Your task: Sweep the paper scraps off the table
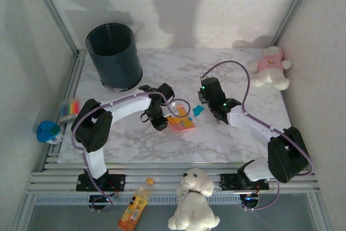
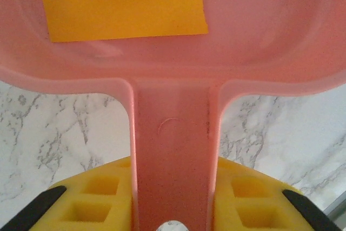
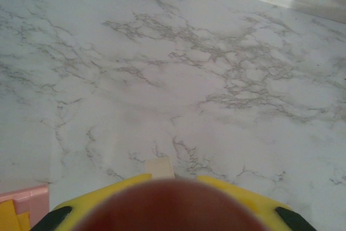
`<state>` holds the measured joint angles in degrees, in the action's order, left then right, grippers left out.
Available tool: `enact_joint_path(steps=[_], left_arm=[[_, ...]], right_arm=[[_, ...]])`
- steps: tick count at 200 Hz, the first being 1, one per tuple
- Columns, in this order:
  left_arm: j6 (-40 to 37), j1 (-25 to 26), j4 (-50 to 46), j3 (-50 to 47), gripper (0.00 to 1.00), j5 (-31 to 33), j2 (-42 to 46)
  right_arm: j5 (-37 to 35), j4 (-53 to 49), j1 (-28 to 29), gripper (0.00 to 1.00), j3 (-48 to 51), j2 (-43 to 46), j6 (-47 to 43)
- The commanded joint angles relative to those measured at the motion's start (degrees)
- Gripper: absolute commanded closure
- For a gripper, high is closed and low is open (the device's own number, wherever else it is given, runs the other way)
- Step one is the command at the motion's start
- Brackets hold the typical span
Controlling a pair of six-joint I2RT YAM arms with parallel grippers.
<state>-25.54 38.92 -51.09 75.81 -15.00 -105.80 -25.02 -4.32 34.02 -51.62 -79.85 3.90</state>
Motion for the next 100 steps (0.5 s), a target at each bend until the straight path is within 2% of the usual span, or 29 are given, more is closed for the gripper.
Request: enact_joint_path(steps=[1,100], left_arm=[[-0.7,0.6,-3.3,1.9,1.0,-1.8,-0.4],[0.4,0.7,-3.5,3.9,1.0,-0.5,-3.3]], right_arm=[[2.9,-1.1,0.4,1.0,0.9,1.4,0.6],[10.9,-1.3,1.6,1.0,1.2,1.1,0.7]])
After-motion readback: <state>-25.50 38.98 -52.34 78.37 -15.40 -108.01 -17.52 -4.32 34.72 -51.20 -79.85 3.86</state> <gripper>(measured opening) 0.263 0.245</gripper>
